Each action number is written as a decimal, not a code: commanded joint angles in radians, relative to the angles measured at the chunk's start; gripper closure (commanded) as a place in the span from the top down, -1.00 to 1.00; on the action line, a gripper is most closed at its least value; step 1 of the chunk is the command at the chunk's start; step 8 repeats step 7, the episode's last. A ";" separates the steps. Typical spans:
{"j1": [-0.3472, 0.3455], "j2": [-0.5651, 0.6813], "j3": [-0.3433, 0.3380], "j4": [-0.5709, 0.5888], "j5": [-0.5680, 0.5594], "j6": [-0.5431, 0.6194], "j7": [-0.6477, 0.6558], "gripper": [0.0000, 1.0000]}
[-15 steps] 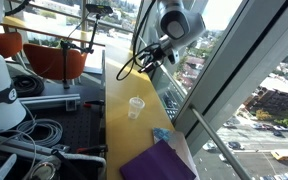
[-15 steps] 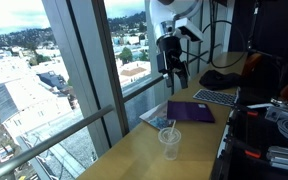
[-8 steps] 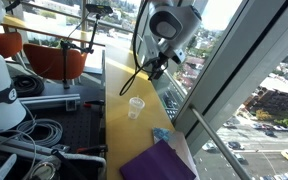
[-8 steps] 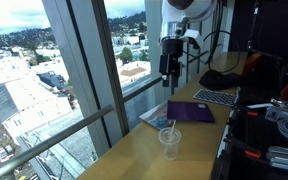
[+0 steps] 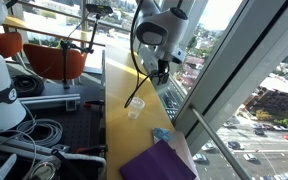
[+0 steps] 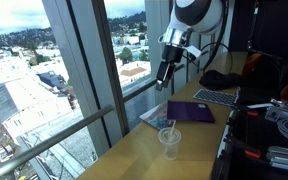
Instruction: Lift the straw from the table and put it in the cup
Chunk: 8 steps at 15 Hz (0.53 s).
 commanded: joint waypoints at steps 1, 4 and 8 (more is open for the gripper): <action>-0.031 0.000 0.034 -0.009 -0.012 0.013 0.008 1.00; -0.034 -0.002 0.035 -0.014 -0.012 0.020 0.006 1.00; -0.034 -0.003 0.035 -0.014 -0.012 0.020 0.005 1.00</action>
